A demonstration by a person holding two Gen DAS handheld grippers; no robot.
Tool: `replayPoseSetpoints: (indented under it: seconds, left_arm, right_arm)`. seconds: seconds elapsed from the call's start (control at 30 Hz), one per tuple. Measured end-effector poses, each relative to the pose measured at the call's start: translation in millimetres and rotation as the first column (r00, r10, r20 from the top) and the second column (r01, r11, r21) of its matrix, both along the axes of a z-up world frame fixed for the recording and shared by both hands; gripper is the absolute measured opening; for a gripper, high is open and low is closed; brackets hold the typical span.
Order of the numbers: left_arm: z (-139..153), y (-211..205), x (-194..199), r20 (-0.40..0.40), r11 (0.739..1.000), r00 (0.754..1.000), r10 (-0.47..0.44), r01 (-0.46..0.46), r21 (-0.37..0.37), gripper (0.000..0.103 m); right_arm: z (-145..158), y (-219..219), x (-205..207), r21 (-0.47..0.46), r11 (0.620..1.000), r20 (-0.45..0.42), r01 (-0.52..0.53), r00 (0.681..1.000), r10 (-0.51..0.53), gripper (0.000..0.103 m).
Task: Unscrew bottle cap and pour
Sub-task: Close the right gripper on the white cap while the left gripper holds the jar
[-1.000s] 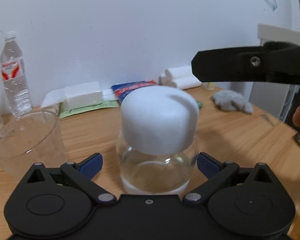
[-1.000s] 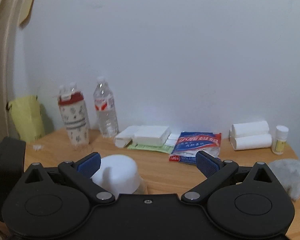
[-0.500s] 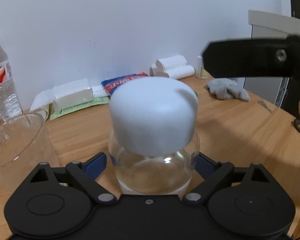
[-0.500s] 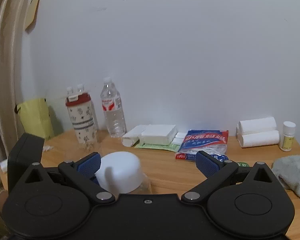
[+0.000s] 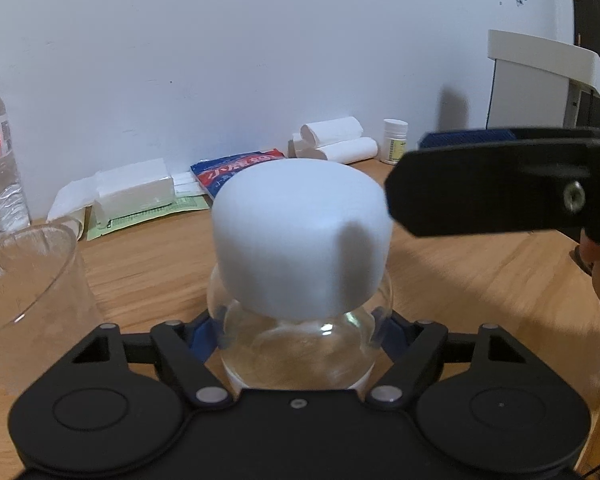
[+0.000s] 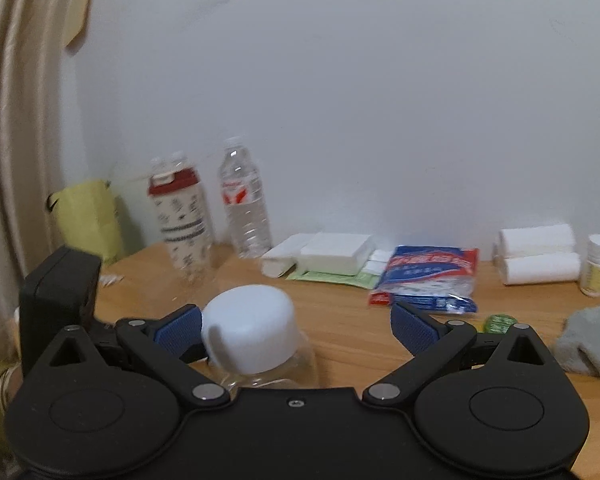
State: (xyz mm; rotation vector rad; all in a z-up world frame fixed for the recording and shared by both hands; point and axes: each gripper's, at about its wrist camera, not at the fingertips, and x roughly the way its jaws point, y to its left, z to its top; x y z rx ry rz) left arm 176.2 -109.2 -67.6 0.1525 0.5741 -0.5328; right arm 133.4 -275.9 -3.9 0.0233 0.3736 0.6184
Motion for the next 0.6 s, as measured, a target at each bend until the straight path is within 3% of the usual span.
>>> replayPoseSetpoints:
  seconds: [0.13,0.3,0.47,0.53,0.6]
  left_arm:
    - [-1,2,-2,0.001,1.0,1.0,-0.014,0.014,0.0,0.079]
    - [0,4,-4,-0.002,0.999,0.999,-0.044,0.044,0.003,0.079]
    - [-1,4,-6,0.001,0.999,0.999,-0.052,0.052,0.0,0.079]
    - [-1,4,-7,0.001,0.999,0.999,-0.05,0.05,-0.001,0.079]
    - [-5,14,-8,0.0,0.998,0.998,-0.056,0.056,-0.008,0.079]
  right_arm:
    - [-1,7,9,-0.021,0.995,-0.047,-0.099,0.994,0.098,0.086]
    - [-1,22,13,-0.086,0.987,-0.054,-0.133,0.99,0.129,0.085]
    - [-2,29,17,-0.091,0.986,-0.075,-0.141,0.988,0.134,0.084]
    - [-3,31,18,-0.087,0.986,-0.081,-0.142,0.988,0.135,0.075]
    - [-4,33,20,-0.087,0.985,-0.091,-0.146,0.986,0.138,0.073]
